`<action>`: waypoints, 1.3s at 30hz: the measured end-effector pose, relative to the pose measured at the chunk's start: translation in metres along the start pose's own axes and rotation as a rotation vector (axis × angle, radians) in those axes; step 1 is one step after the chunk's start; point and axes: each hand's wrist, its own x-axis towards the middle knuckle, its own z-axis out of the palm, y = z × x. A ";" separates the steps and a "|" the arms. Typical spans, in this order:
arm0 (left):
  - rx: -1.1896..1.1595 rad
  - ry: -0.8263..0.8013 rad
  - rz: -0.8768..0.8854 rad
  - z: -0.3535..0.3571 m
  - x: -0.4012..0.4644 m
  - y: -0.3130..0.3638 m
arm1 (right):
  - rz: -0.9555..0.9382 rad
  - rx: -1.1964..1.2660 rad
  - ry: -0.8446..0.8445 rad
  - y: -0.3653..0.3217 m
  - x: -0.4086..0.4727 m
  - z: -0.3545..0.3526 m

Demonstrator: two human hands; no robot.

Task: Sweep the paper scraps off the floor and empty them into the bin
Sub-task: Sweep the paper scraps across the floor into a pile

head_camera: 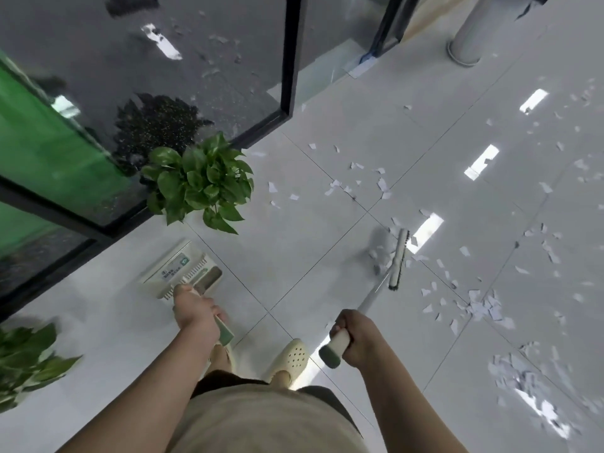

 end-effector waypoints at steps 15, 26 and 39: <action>0.331 -0.102 0.086 0.086 -0.053 -0.076 | 0.420 0.250 -0.369 -0.022 -0.002 -0.123; 0.468 -0.199 -0.022 0.120 -0.014 -0.045 | 0.221 0.185 -0.074 -0.100 0.059 -0.112; 0.291 -0.165 -0.154 0.218 0.035 0.044 | 0.215 0.361 -0.397 -0.192 0.037 0.127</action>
